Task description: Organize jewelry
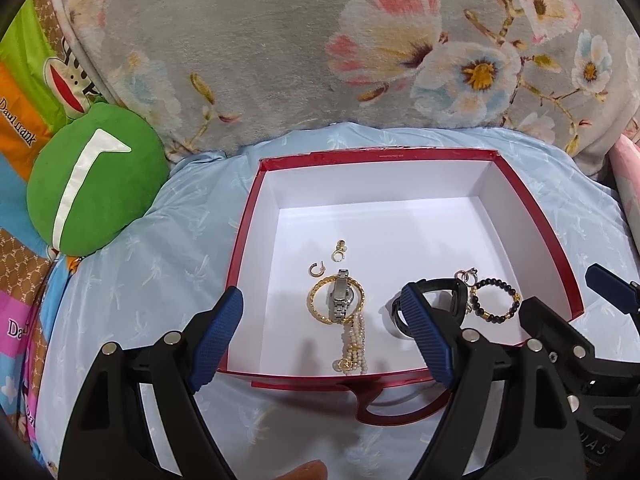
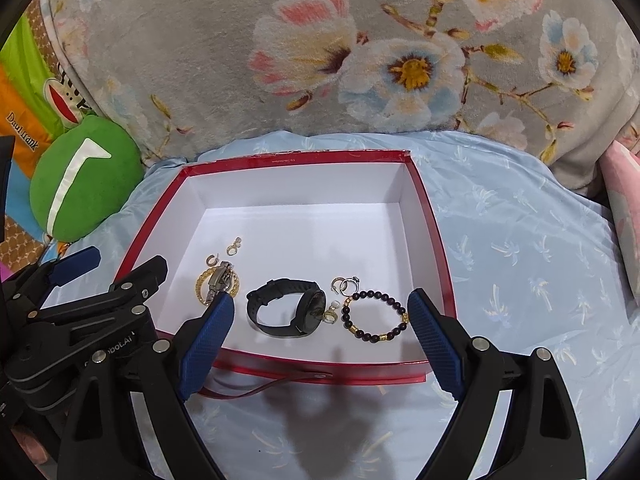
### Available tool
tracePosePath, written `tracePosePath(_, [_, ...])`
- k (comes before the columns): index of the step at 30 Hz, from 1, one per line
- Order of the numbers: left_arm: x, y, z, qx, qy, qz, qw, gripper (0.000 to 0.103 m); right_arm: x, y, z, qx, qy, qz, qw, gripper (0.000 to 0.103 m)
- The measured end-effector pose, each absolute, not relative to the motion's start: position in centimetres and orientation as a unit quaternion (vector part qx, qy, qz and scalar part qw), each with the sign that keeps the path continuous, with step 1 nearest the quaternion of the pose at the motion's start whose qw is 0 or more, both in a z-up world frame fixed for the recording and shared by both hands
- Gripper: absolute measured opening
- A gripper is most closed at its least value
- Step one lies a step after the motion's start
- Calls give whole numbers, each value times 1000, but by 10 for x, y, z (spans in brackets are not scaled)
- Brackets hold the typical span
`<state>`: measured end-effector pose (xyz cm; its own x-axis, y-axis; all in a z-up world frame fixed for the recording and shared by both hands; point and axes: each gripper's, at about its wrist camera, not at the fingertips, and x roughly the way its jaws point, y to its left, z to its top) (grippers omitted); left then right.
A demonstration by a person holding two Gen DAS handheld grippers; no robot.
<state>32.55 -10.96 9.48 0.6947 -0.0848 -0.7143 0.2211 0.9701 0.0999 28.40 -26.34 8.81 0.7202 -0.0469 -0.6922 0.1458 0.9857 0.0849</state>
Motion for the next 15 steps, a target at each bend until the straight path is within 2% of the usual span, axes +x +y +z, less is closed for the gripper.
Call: tracePosePath(15, [324,-107,92,89,387,-79,914,79,283,-261,87,66,373,-57,924,86])
